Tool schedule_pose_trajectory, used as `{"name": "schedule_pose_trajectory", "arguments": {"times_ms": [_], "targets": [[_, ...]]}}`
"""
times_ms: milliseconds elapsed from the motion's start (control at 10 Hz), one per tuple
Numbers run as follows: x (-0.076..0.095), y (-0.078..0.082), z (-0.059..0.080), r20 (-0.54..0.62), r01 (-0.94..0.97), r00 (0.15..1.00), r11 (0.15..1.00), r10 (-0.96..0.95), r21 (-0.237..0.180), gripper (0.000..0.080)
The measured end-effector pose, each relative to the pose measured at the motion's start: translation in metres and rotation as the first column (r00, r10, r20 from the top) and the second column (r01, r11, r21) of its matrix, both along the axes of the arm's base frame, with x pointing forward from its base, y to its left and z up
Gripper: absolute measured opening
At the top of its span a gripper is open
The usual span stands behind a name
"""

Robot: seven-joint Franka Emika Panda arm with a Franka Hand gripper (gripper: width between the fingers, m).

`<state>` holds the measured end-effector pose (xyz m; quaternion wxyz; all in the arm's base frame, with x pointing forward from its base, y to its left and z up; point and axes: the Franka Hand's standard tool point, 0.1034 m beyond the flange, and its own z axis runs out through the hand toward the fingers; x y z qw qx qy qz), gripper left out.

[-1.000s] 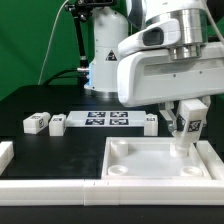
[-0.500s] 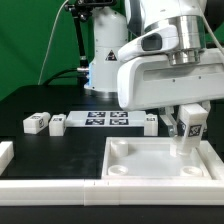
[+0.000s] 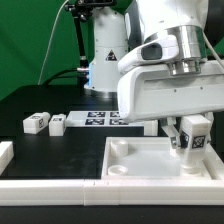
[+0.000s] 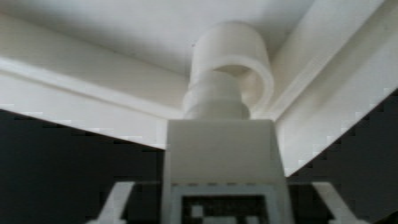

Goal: Assemble one leg

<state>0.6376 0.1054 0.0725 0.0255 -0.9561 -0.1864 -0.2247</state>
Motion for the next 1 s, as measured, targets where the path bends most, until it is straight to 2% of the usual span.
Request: {"name": "schedule_pose_trajectory", "arguments": {"times_ms": [500, 700, 1000], "targets": [[-0.007, 0.005, -0.008, -0.009, -0.009, 1.0, 1.0, 0.009, 0.0, 0.0288], [-0.01, 0.004, -0.016, -0.009, -0.009, 1.0, 1.0, 0.009, 0.0, 0.0288], [-0.009, 0.006, -0.018, 0.033, -0.006, 0.999, 1.0, 0.006, 0.005, 0.0288]]}}
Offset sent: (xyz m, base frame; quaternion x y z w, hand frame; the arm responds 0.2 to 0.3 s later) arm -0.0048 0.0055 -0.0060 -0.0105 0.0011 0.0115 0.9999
